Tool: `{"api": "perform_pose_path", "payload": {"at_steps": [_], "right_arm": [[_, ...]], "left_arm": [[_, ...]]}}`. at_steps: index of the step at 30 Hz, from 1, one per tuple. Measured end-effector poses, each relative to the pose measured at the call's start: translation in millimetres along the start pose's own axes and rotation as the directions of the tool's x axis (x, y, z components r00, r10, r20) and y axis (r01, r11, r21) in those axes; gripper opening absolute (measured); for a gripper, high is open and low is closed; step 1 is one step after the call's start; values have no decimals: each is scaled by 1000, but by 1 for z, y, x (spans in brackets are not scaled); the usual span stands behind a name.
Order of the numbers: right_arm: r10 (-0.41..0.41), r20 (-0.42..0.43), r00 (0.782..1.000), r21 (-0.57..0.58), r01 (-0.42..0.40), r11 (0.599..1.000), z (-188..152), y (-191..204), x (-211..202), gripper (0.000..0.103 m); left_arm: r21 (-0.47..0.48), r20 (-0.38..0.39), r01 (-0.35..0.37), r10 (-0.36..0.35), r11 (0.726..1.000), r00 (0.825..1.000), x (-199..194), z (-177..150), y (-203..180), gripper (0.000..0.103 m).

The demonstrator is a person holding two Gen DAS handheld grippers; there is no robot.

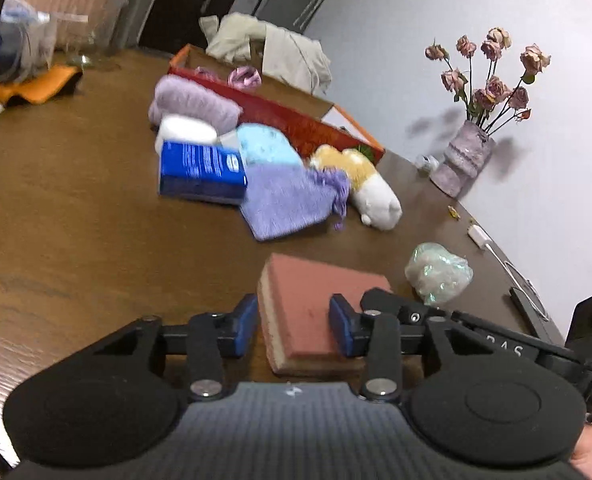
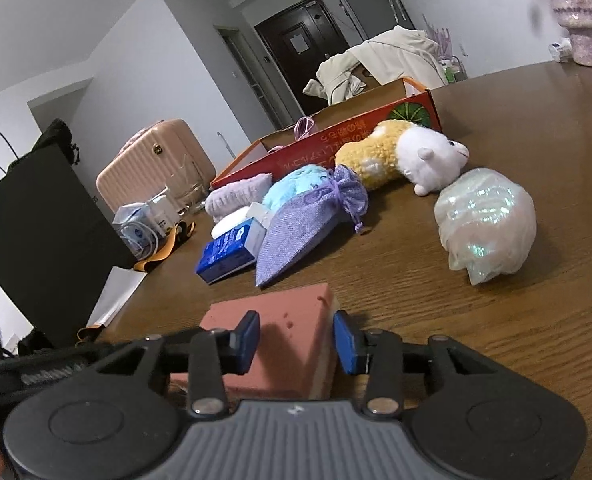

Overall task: Organize soft objects
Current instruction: 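Close both grippers on the pink sponge and lift it, then carry the pink sponge into the cardboard box and open both grippers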

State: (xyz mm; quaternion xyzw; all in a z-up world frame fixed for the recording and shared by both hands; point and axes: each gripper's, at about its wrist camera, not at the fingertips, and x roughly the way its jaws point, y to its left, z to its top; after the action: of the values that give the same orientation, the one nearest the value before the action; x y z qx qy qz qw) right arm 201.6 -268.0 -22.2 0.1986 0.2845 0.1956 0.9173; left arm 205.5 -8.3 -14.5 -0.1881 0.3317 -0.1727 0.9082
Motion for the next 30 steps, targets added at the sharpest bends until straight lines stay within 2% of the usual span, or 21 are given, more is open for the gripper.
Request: {"api": "perform_pose_path", "payload": {"at_steps": [1, 7, 17, 20, 25, 28, 30], "right_arm": [[-3, 0, 1000, -1, 3, 1000, 0, 1, 0, 38], [-15, 22, 1000, -44, 16, 999, 11, 14, -3, 37], [-19, 98, 995, -75, 27, 997, 65, 18, -7, 37], [-6, 122, 993, -98, 18, 995, 96, 19, -2, 37], [14, 143, 990, -128, 5, 992, 166, 13, 15, 37], [-1, 128, 992, -137, 18, 990, 226, 1, 48, 37], [-14, 102, 995, -141, 28, 990, 263, -8, 78, 37]], "left_arm": [[-14, -4, 15, -15, 1000, 1000, 0, 0, 2, 31], [-4, 30, 18, -18, 1000, 999, -5, 8, -5, 32], [44, 100, 70, -74, 997, 992, 9, 60, -25, 32], [70, 148, 73, -83, 995, 986, 21, 92, -35, 32], [88, 170, 101, -115, 991, 979, 56, 159, -47, 32], [68, 147, 127, -136, 990, 980, 92, 210, -48, 32], [57, 130, 106, -112, 993, 985, 124, 241, -49, 32]]}}
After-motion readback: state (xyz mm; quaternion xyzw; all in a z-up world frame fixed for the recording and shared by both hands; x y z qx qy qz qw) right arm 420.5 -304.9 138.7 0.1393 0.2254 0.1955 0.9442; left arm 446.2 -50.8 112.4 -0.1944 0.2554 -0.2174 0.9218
